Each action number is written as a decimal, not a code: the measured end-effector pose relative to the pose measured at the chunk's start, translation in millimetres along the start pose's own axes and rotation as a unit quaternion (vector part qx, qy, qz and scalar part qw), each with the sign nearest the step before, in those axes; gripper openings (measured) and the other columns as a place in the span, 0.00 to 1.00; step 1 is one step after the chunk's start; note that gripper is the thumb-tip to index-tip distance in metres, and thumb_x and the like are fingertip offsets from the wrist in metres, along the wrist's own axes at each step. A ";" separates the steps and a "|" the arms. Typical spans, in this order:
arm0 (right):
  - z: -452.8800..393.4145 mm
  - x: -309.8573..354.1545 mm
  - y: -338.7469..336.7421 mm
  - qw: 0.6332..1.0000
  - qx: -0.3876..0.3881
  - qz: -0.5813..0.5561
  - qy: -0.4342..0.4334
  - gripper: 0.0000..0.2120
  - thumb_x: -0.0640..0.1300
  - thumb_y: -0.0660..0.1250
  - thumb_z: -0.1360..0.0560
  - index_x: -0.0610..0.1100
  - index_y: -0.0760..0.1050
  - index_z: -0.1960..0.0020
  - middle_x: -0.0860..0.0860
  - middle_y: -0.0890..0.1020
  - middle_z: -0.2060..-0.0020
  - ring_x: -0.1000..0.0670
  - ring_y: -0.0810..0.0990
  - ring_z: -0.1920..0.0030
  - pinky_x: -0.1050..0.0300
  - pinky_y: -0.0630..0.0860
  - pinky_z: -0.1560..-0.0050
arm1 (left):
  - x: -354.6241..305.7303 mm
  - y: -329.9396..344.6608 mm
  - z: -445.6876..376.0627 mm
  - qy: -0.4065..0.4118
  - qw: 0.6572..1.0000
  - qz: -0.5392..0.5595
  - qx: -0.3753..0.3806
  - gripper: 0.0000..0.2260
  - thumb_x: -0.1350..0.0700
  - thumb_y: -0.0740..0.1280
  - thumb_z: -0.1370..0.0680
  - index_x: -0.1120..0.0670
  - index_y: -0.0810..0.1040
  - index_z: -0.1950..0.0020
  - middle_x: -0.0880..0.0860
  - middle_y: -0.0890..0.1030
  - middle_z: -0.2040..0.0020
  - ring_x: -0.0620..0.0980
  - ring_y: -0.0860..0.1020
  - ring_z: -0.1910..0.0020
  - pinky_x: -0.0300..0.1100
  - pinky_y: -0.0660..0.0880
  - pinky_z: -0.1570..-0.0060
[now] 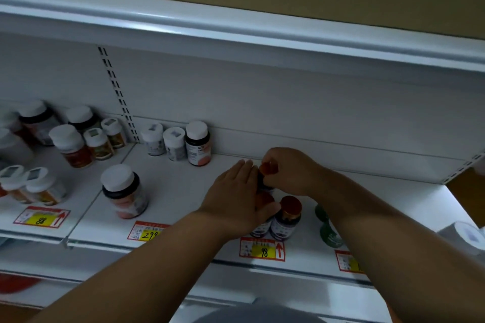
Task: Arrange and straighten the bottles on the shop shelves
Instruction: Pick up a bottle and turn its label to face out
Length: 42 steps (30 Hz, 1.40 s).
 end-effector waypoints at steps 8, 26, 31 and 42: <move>5.4 2.6 3.9 0.998 0.055 0.006 0.007 0.16 0.49 0.66 0.24 0.35 0.79 0.50 0.39 0.82 0.54 0.43 0.80 0.54 0.47 0.76 0.52 | 1.0 2.4 -1.4 -0.005 1.000 -0.001 -0.003 0.46 0.26 0.43 0.29 0.56 0.49 0.21 0.54 0.51 0.21 0.51 0.47 0.23 0.46 0.45 0.27; -111.1 101.7 30.6 0.996 -0.062 0.039 -0.051 0.22 0.47 0.64 0.23 0.43 0.67 0.31 0.39 0.72 0.38 0.41 0.75 0.43 0.54 0.73 0.47 | 95.8 -52.1 54.6 -0.119 0.987 0.015 -0.109 0.32 0.35 0.52 0.22 0.54 0.61 0.24 0.54 0.66 0.27 0.55 0.62 0.28 0.46 0.57 0.30; -122.5 114.3 60.8 0.995 -0.084 0.059 -0.001 0.23 0.40 0.65 0.25 0.39 0.65 0.32 0.39 0.67 0.36 0.38 0.73 0.40 0.47 0.71 0.40 | 136.7 -74.0 67.6 -0.067 0.993 -0.004 -0.098 0.31 0.36 0.55 0.22 0.54 0.62 0.25 0.53 0.67 0.27 0.55 0.63 0.28 0.45 0.56 0.30; -111.3 120.4 69.9 0.987 -0.105 0.035 0.119 0.31 0.48 0.67 0.25 0.43 0.58 0.27 0.37 0.67 0.34 0.36 0.71 0.37 0.46 0.71 0.38 | 201.5 -86.7 84.7 0.017 1.000 -0.012 -0.002 0.34 0.34 0.58 0.24 0.50 0.56 0.23 0.52 0.62 0.25 0.54 0.59 0.28 0.46 0.56 0.31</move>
Point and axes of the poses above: each hand's wrist, its own z-axis away from the middle knuckle, its own y-axis out of the palm, x = y × z, the point moved 2 cm from there along -z, towards the middle knuckle
